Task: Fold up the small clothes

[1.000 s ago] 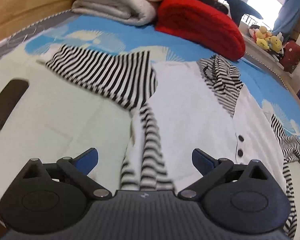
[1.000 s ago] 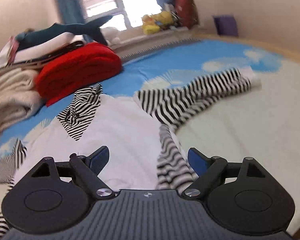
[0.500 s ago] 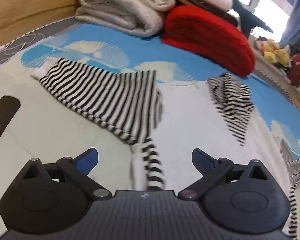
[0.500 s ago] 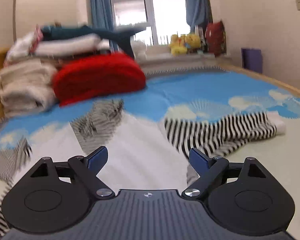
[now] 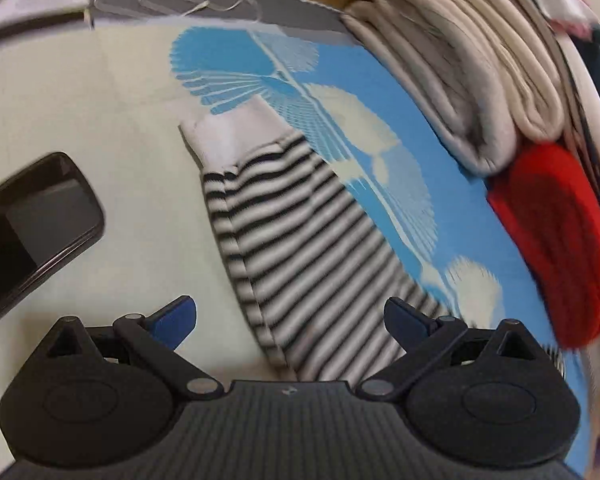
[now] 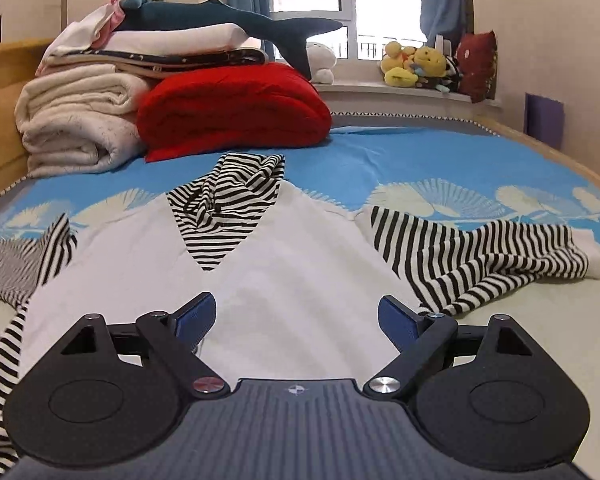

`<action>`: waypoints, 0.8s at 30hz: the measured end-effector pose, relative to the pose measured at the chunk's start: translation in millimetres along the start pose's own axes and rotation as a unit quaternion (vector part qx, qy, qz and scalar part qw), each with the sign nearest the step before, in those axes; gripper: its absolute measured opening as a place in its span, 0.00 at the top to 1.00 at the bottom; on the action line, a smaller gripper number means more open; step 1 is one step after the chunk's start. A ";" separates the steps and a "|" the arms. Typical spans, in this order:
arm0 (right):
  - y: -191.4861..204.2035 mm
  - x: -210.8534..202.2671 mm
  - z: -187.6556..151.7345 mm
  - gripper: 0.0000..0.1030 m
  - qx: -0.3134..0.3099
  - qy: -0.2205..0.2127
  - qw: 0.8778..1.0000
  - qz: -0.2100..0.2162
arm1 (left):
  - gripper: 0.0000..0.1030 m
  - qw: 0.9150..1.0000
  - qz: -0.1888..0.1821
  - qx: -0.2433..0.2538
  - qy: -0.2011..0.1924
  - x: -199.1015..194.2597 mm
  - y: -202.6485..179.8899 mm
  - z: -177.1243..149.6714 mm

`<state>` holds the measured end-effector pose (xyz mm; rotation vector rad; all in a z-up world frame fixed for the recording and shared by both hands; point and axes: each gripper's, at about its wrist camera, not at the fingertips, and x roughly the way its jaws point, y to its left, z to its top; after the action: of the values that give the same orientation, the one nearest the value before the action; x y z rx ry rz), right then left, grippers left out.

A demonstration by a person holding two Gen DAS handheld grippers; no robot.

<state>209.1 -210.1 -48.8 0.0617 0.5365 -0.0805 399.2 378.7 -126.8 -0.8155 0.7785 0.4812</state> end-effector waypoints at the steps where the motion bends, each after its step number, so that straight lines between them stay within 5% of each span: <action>1: 0.6 2.1 -0.6 0.14 -0.002 0.003 1.000 -0.003 | 0.02 1.000 -0.003 -0.014 0.004 9.9 4.5 5.3; 8: 4.5 20.5 -4.9 0.14 -0.008 0.035 0.999 -0.009 | 0.02 0.999 -0.021 -0.032 -0.014 35.2 3.9 29.0; 9: 5.4 22.4 -5.7 0.14 -0.012 0.036 0.999 -0.010 | 0.10 0.999 -0.021 -0.032 -0.016 36.8 2.5 30.1; 10: 6.3 24.1 -6.5 0.14 -0.016 0.037 0.999 -0.012 | 0.23 0.999 -0.007 -0.021 -0.027 37.1 -1.1 30.0; 11: 7.1 25.5 -7.2 0.14 -0.019 0.039 0.999 -0.013 | 0.80 0.999 0.014 -0.008 -0.040 36.6 -3.5 31.7; 12: 8.0 26.7 -7.6 0.14 -0.021 0.041 0.999 -0.014 | 0.96 0.998 0.040 0.001 -0.048 35.4 -4.9 32.1; 20: 5.4 16.5 -2.0 0.14 -0.020 0.024 0.999 -0.011 | 0.97 0.990 0.078 -0.047 -0.111 -36.0 12.8 43.6; 24: -1.2 12.3 2.2 0.14 0.000 0.027 1.000 -0.009 | 0.97 0.987 0.101 0.015 -0.123 -45.7 -15.5 25.8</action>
<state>220.6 -212.2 -53.3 0.0598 0.5901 -0.0964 391.4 385.7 -73.0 -0.6366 0.6401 0.7355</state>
